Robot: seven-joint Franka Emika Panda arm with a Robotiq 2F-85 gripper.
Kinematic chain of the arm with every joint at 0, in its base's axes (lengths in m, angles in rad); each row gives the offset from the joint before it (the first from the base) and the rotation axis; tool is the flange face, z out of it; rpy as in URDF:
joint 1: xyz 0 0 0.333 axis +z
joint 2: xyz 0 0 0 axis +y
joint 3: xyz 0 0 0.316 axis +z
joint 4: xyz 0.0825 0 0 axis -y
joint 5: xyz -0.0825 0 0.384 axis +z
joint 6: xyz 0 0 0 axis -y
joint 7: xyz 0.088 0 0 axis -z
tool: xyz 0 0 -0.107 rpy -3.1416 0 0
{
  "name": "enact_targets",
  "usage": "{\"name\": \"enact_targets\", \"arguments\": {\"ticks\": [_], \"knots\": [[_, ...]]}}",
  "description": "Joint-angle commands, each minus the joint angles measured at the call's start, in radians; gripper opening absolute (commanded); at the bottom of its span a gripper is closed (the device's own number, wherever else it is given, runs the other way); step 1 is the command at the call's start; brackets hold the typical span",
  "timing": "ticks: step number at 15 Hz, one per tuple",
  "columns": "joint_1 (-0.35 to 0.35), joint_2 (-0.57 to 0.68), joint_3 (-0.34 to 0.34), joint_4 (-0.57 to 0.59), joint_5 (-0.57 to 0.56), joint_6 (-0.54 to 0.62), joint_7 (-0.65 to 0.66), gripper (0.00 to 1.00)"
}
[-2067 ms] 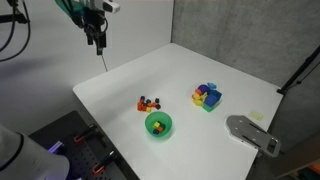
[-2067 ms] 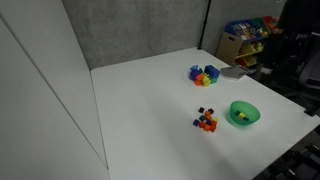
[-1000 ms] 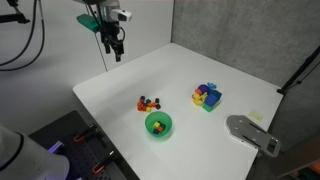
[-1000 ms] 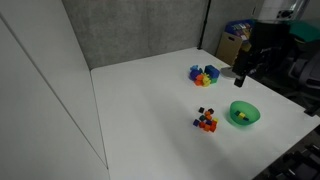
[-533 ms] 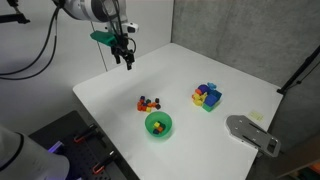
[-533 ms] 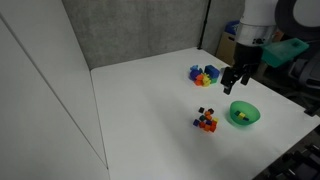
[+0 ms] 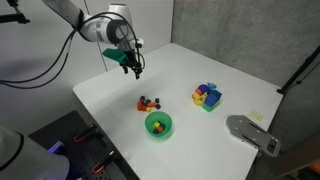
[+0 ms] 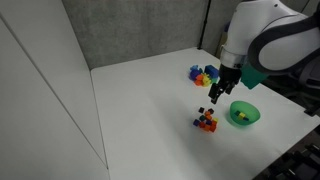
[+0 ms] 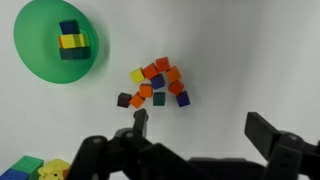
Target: Put a block into the bowel
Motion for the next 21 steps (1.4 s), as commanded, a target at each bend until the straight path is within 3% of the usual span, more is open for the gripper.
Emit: {"name": "enact_targets", "arguments": {"ticks": [1, 5, 6, 10, 21], "knots": [[0.013, 0.106, -0.022, 0.051, -0.019, 0.099, -0.05, 1.0], [0.01, 0.199, -0.026, 0.1, 0.01, 0.142, -0.12, 1.0], [0.023, 0.158, -0.035, 0.048, 0.006, 0.151, -0.08, 1.0], [0.045, 0.211, -0.064, 0.093, -0.033, 0.153, -0.063, 1.0], [0.065, 0.442, -0.081, 0.142, -0.007, 0.383, -0.128, 1.0]]}}
